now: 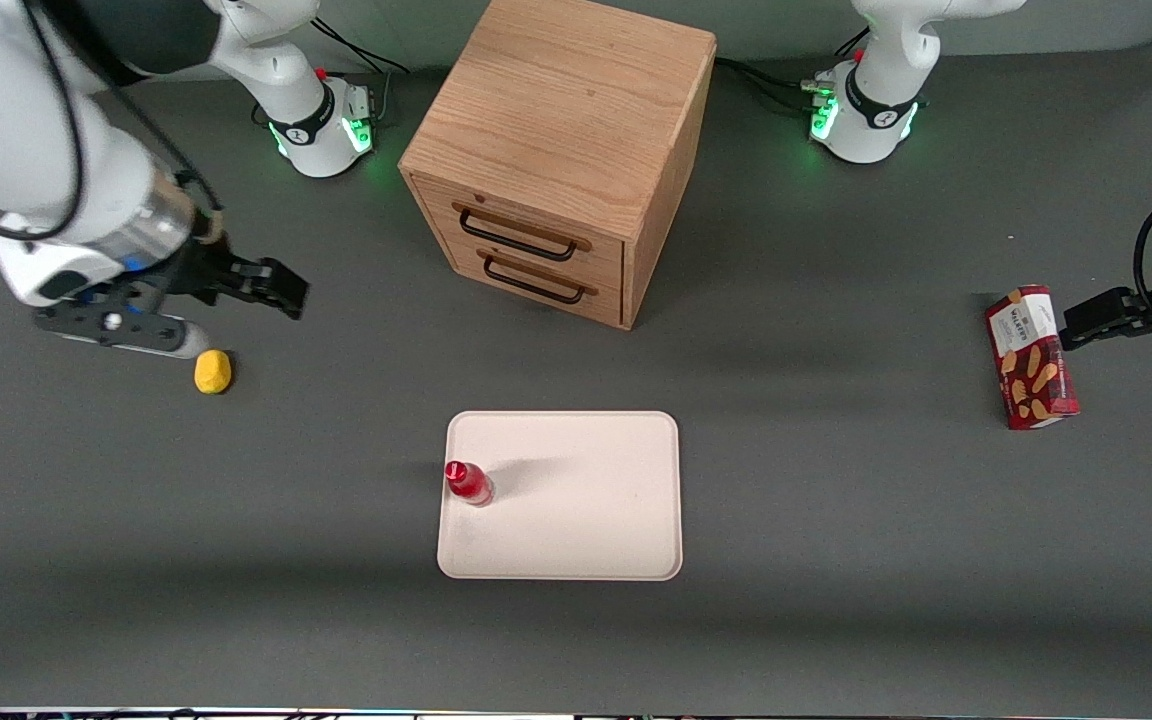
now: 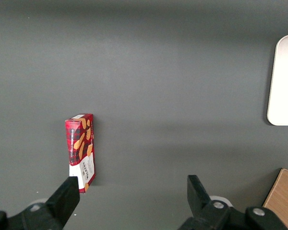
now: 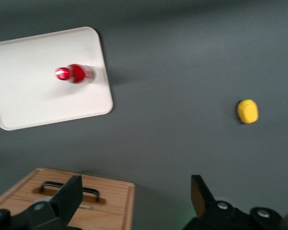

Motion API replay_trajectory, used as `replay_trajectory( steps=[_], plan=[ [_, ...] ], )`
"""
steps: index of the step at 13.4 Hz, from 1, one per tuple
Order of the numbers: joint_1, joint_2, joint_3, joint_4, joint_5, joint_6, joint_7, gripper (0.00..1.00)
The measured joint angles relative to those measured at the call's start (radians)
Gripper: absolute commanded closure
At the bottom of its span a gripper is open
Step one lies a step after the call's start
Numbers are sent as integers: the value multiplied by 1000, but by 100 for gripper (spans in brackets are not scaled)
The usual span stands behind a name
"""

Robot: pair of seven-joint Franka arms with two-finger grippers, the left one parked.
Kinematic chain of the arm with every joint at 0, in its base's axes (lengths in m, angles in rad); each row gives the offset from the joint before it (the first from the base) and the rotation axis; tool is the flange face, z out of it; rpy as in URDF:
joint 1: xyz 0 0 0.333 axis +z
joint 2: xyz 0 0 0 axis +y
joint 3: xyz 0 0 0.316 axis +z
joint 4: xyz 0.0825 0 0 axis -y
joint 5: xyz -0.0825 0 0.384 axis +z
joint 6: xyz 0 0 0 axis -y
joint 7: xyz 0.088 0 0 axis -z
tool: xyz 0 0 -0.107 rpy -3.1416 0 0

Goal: Place coke bottle on tray

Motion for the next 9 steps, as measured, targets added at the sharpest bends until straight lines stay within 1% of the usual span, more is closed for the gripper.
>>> replay_trajectory(
  steps=[1,5,7,9],
  plan=[
    [-57,-53,0,-55,0,1,-86,0],
    [-175,-169,2,-192,0,46,-281,0],
    [-212,-224,2,-272,0,78,-331,0],
    [-227,-264,2,-327,0,91,-339,0]
  ],
)
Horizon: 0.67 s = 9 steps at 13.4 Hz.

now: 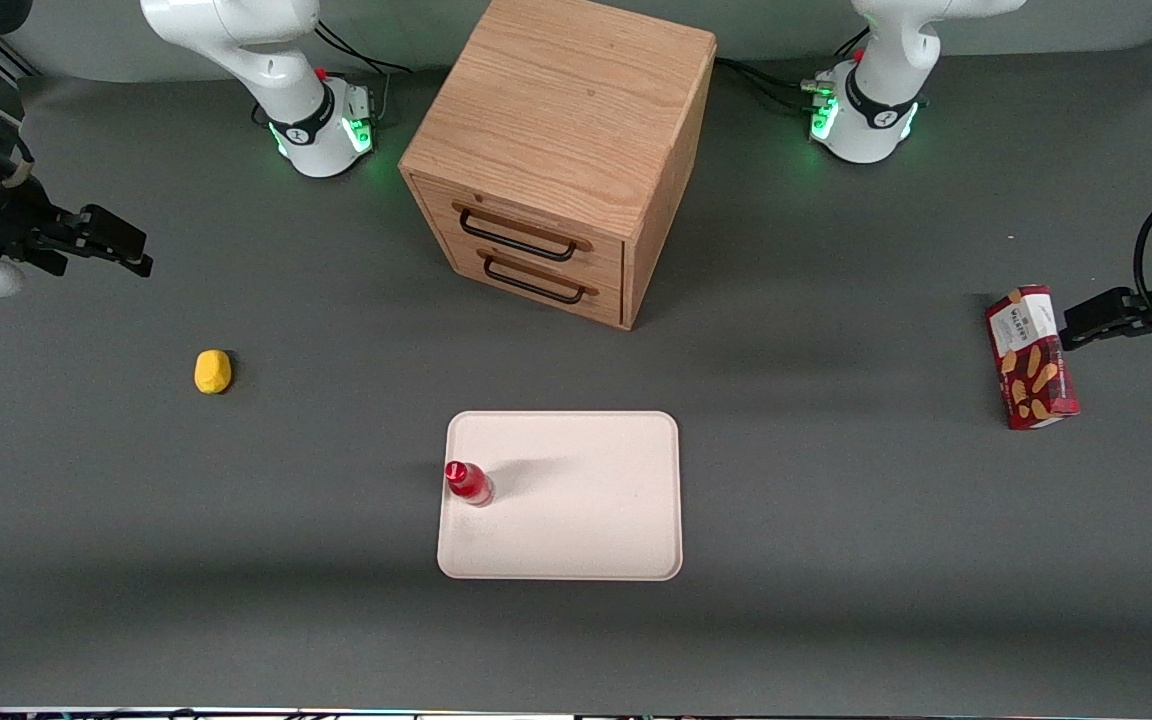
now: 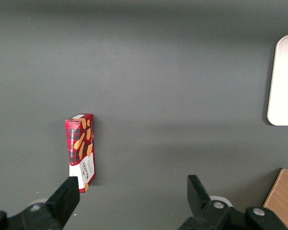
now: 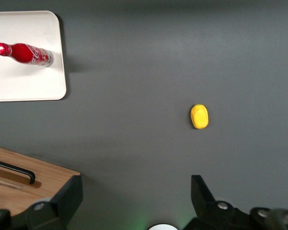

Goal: Place coke bottle on tray

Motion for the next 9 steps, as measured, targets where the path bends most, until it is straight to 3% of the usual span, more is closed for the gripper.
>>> replay_trajectory(
  steps=[6,9],
  plan=[
    [-26,-19,2,-97,0,145,-66,0],
    [-84,-19,16,-111,0,171,-136,0]
  ],
)
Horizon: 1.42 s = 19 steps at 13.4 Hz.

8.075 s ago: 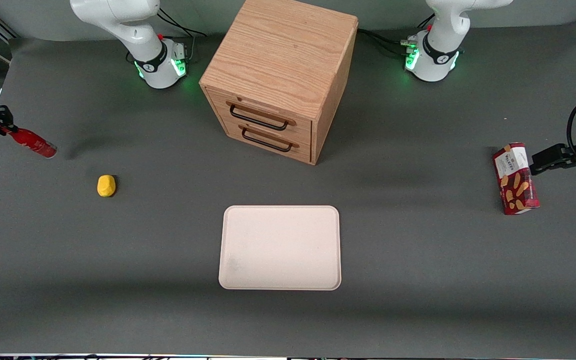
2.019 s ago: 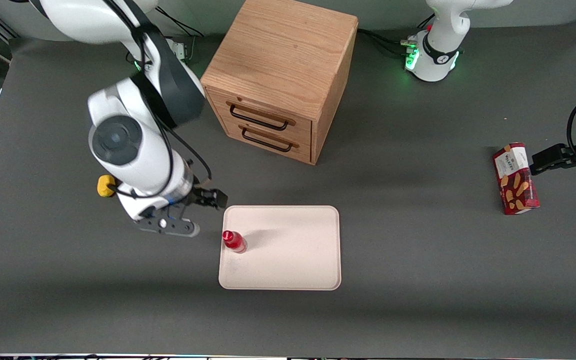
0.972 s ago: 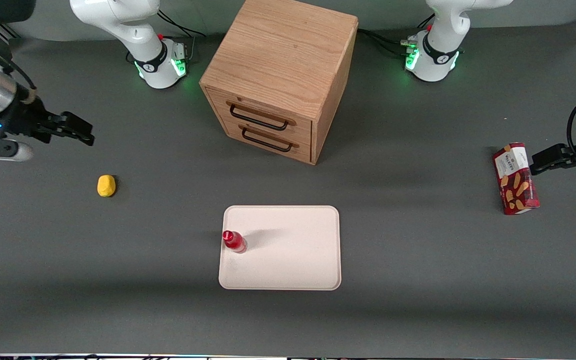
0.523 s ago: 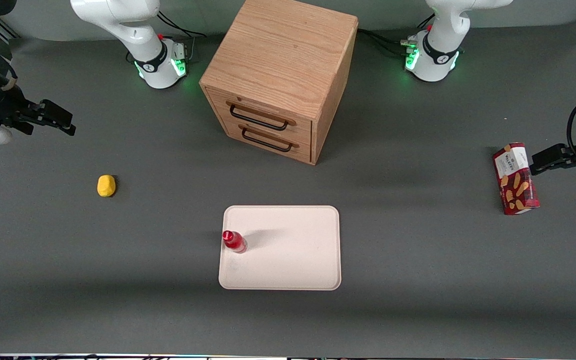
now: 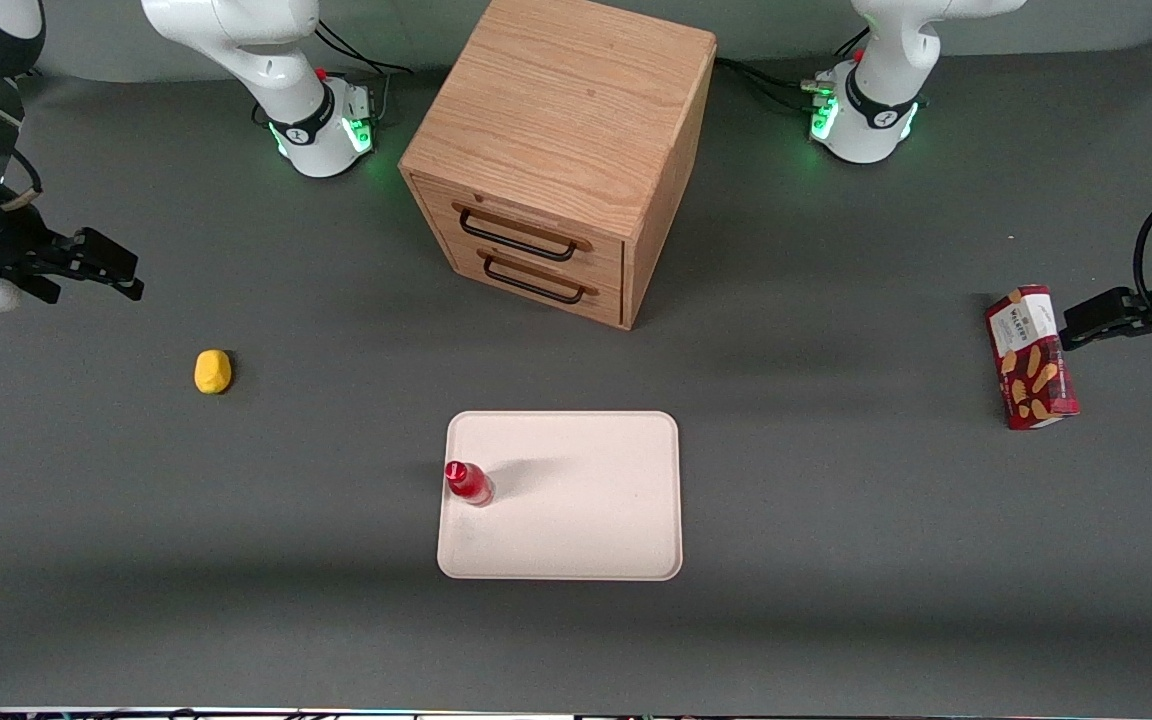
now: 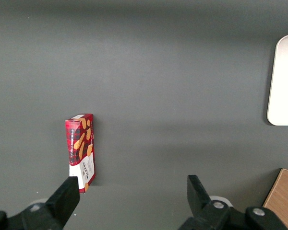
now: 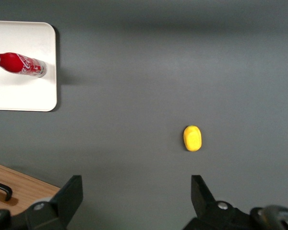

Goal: Place coke bottle on tray

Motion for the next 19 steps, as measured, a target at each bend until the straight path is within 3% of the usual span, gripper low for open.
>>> replay_trajectory(
  steps=[19],
  plan=[
    [-31,26,17,67,0,-45,-27,0]
  ],
)
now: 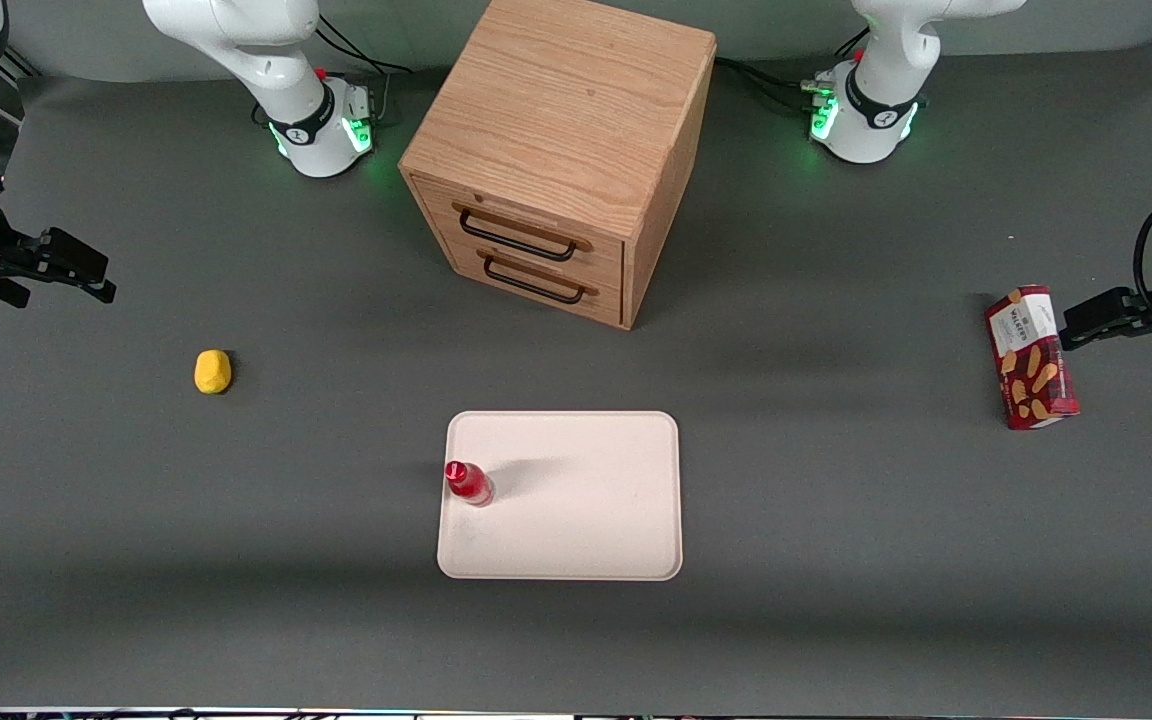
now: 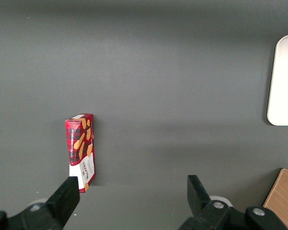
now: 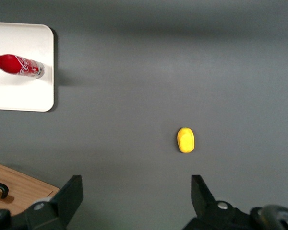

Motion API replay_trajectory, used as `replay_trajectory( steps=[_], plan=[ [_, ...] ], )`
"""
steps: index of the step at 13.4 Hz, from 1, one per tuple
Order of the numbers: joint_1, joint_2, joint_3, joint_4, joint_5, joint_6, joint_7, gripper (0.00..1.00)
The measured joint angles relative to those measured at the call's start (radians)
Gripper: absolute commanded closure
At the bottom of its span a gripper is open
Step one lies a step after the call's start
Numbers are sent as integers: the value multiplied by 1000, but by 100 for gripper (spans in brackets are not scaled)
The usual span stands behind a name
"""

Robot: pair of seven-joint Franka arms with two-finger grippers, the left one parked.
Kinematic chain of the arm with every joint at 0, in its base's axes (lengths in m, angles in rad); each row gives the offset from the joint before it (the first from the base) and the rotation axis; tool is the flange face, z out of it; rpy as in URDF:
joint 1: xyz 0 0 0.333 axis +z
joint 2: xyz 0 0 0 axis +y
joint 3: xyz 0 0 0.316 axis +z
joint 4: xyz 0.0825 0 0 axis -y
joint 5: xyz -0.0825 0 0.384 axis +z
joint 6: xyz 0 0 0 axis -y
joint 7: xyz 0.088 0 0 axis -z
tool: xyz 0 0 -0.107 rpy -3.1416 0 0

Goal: Place coke bottle on tray

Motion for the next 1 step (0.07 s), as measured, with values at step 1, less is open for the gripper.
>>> replay_trajectory(
  steps=[1],
  plan=[
    [0,0,0,2,0,-2,0,0]
  ],
)
